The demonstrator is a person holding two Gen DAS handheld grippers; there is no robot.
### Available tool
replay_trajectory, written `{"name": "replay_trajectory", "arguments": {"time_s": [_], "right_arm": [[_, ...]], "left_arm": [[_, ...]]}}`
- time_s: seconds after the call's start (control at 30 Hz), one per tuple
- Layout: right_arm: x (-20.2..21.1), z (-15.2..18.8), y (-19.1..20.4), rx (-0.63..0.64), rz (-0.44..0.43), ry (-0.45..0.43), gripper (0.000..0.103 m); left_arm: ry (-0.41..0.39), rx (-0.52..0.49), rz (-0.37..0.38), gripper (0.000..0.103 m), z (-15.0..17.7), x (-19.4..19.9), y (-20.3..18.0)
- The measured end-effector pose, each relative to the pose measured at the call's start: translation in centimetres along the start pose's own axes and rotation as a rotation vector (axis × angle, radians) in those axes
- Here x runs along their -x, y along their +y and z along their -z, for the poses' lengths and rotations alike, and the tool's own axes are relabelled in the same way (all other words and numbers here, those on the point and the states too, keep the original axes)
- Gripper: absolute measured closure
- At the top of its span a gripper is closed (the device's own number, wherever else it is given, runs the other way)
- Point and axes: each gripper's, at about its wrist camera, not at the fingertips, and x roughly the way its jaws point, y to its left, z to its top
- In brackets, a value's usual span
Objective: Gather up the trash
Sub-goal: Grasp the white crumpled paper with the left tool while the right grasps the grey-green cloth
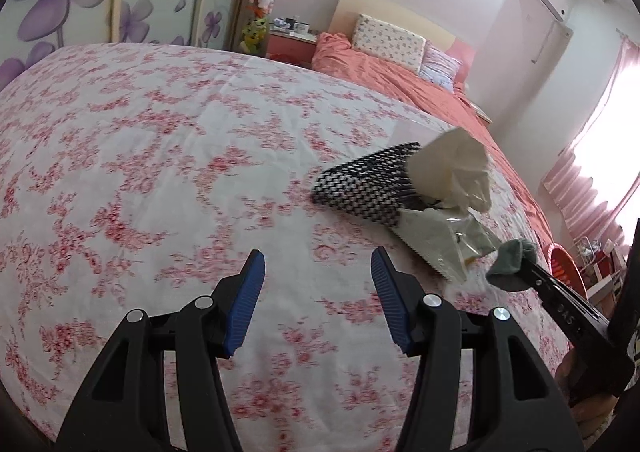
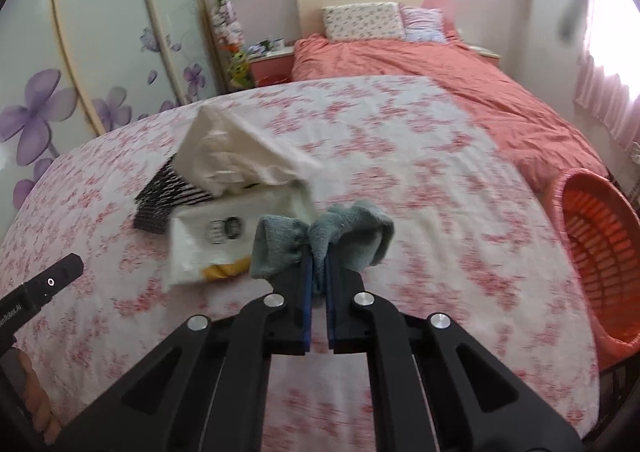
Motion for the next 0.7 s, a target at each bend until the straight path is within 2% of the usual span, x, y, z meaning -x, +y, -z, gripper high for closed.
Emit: {"name": "replay_trajectory", "arguments": {"time_s": [0.27, 0.37, 0.43, 0.53, 0.7], "right_arm": [[1.2, 0.5, -4.6, -0.067, 0.039, -0.016, 0.097], [1.4, 0.7, -5.5, -0.079, 0.036, -0.018, 0.097], [1.4, 0.7, -5.9, -0.081, 0.035, -0.021, 0.097], [1.4, 0.6, -6.6, -0.091, 0.029, -0.026, 0.097], [1.2, 0.6, -7.4, -0.101, 0.020, -0.027, 0.097]], "left_arm": [[0.000, -0.056, 0.070, 0.047, -1.1, -1.1, -4.7], [-0.010, -0.090, 0.089, 0.036, -2.1, -1.9, -7.6], [-0.018, -0.111, 0.094, 0.035, -2.8, -2.6, -9.4], [-0.029, -0.128, 0.077, 0.033, -3.7, -3.7, -11.6], [-0.014, -0.132, 0.007, 0.033, -5.1, -6.7, -14.1]]}}
